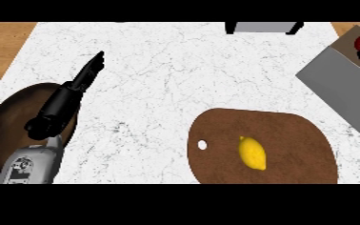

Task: Pick the cupcake from the cutting board and place it in the cardboard box

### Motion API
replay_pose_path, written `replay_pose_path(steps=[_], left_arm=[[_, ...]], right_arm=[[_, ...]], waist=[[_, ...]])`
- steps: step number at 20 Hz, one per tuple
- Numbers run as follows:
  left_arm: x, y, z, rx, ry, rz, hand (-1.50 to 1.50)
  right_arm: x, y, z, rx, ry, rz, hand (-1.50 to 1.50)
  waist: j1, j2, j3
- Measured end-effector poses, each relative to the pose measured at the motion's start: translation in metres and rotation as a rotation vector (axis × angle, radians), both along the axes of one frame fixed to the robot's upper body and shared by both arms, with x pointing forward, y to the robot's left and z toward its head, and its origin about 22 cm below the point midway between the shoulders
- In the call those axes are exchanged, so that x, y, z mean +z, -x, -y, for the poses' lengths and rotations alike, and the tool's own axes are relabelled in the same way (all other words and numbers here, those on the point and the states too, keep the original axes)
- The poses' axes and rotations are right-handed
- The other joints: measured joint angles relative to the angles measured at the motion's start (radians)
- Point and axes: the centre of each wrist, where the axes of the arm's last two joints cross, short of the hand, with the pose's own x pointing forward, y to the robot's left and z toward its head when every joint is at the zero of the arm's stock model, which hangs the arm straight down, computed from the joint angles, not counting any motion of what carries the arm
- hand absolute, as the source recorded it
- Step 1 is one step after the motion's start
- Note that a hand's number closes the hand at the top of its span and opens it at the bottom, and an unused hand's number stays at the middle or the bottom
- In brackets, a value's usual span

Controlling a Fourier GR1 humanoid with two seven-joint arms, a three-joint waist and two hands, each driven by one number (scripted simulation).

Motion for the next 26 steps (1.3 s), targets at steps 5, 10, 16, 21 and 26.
replay_pose_path(steps=[5, 10, 16, 21, 26], left_arm=[[0.001, -0.003, -0.003, 0.001, -0.002, 0.000, 0.00], [0.000, 0.001, -0.001, -0.001, 0.001, 0.005, 0.00], [0.001, -0.002, -0.005, 0.005, -0.003, 0.006, 0.00], [0.000, -0.001, -0.007, 0.008, 0.000, -0.002, 0.00], [-0.002, 0.000, -0.006, 0.015, 0.004, -0.001, 0.00]], right_arm=[[-0.016, 0.003, 0.039, 0.024, -0.018, -0.162, 1.50], [-0.027, 0.008, 0.066, 0.039, -0.042, -0.317, -1.50], [-0.032, 0.016, 0.086, 0.199, -0.132, -0.317, -1.50], [-0.032, 0.013, 0.088, 0.274, -0.401, -0.006, -1.50], [-0.031, 0.018, 0.102, 0.202, -0.758, 0.269, -1.50]], waist=[[0.003, 0.001, 0.000], [0.008, 0.002, 0.000], [0.002, 0.000, 0.001], [-0.004, -0.002, 0.003], [-0.008, -0.002, 0.003]])
